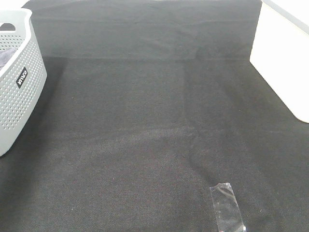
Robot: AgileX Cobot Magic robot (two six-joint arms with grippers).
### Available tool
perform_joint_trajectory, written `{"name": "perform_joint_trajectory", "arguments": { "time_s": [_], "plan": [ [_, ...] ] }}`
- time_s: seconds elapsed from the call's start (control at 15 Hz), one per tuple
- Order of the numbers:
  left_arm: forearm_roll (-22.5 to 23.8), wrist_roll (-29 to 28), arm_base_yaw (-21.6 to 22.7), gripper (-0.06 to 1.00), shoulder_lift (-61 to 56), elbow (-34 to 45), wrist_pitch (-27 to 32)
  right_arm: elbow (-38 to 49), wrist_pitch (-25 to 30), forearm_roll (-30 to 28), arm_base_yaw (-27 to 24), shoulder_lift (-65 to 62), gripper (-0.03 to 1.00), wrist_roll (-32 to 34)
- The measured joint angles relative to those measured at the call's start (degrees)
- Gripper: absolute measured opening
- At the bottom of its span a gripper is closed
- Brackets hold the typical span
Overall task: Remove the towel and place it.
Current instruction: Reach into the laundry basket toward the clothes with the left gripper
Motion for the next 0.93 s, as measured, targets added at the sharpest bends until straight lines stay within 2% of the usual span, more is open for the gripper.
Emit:
{"name": "perform_joint_trajectory", "arguments": {
  "time_s": [0.13,0.33,0.47,0.53,0.6,0.67,0.8,0.93],
  "plan": [
    [1.3,0.9,0.0,0.87,3.2,0.0,-3.1,0.0,0.0,0.0,0.0,0.0,0.68,0.0],
    [1.4,3.5,0.3,0.86,7.5,0.0,-3.3,0.0,0.0,0.0,0.0,0.0,0.68,0.0],
    [-1.1,5.6,2.8,0.86,9.4,0.0,-3.3,0.0,0.0,0.0,0.0,0.0,0.68,0.0],
    [-4.0,7.8,4.7,0.86,10.1,0.0,-3.3,0.0,0.0,0.0,0.0,0.0,0.68,0.0],
    [-9.2,12.8,6.9,0.86,11.1,0.0,-3.2,0.0,0.0,0.0,0.0,0.0,0.68,0.0],
    [-11.7,15.8,7.3,0.86,12.0,0.0,-3.4,0.0,0.0,0.0,0.0,0.0,0.68,0.0],
    [-13.4,17.6,7.4,0.85,14.7,-0.1,-3.8,0.0,0.0,0.0,0.0,0.0,0.68,0.0],
    [-11.7,18.0,7.4,0.85,16.3,-0.8,-4.1,0.0,0.0,-0.1,0.0,0.0,0.68,0.0]
  ]
}}
